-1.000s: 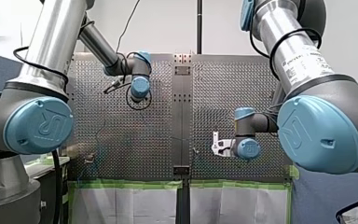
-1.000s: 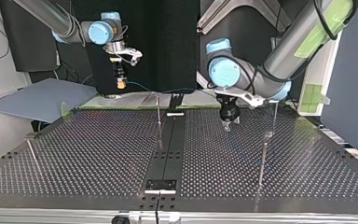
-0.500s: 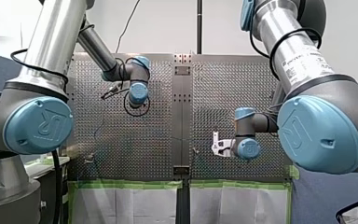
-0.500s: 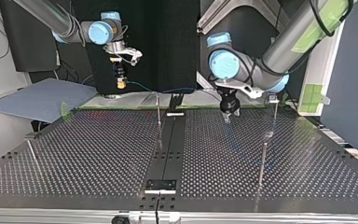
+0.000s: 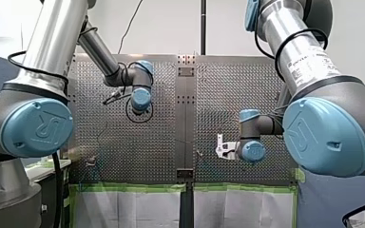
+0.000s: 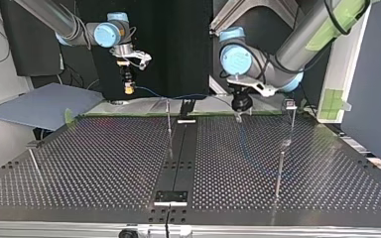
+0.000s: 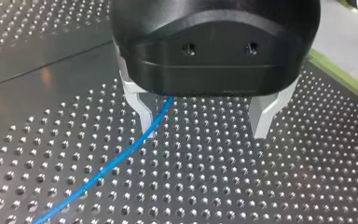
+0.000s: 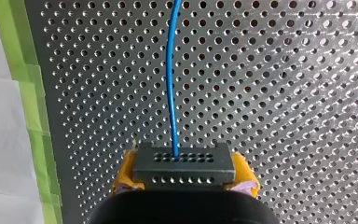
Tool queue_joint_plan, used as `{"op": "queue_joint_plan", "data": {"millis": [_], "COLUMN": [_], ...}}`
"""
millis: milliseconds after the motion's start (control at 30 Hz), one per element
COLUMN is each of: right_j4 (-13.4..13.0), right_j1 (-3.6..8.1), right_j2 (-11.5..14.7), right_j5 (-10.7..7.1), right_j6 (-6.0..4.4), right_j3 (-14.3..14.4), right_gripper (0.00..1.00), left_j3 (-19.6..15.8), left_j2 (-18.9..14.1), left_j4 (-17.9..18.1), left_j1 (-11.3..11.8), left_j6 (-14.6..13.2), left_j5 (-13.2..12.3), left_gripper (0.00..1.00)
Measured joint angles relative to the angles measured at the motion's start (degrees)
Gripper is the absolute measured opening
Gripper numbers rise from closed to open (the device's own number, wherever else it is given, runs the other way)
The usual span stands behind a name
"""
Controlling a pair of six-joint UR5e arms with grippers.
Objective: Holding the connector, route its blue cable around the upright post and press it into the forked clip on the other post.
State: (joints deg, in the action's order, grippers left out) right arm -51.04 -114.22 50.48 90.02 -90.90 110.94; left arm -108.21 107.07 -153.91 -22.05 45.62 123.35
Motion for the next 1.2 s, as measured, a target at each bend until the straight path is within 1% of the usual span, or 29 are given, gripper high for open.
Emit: {"op": "queue_joint_plan", "data": {"millis": [67,233,367,467,700,900,1033,1200], "right_j4": [0.0,0.05,0.11,0.19,0.24,0.23,0.26,0.41], "right_j1": [0.0,-0.03,-0.03,-0.06,-0.13,-0.16,-0.16,-0.16], "right_j2": [0.0,-0.01,0.0,0.01,0.0,0.0,0.0,0.01], "right_j5": [0.01,0.05,0.07,0.07,0.07,0.08,0.07,0.07], "right_j6": [0.0,0.0,0.0,0.02,0.05,0.04,0.07,0.11], "right_j3": [0.0,-0.02,-0.02,-0.03,-0.03,-0.02,-0.02,-0.04], "right_gripper": [0.0,0.0,0.0,0.0,0.0,0.0,0.0,0.0], "left_j3": [-0.17,-0.24,-0.23,-0.24,-0.3,-0.42,-0.8,-0.98], "left_j2": [0.27,2.25,3.91,4.53,4.82,4.84,5.0,6.6], "left_j4": [0.1,0.45,1.73,2.62,3.13,3.36,4.25,5.11], "left_j1": [-0.15,-0.61,-0.69,-0.47,-1.04,-1.82,-2.08,-2.37], "left_j6": [-0.06,-0.94,-0.93,-0.74,0.57,2.34,3.52,4.31], "left_j5": [0.01,0.05,0.02,-0.14,-1.55,-1.8,-1.98,-1.96], "left_gripper": [0.98,0.98,0.98,0.98,0.98,0.98,0.98,0.98]}}
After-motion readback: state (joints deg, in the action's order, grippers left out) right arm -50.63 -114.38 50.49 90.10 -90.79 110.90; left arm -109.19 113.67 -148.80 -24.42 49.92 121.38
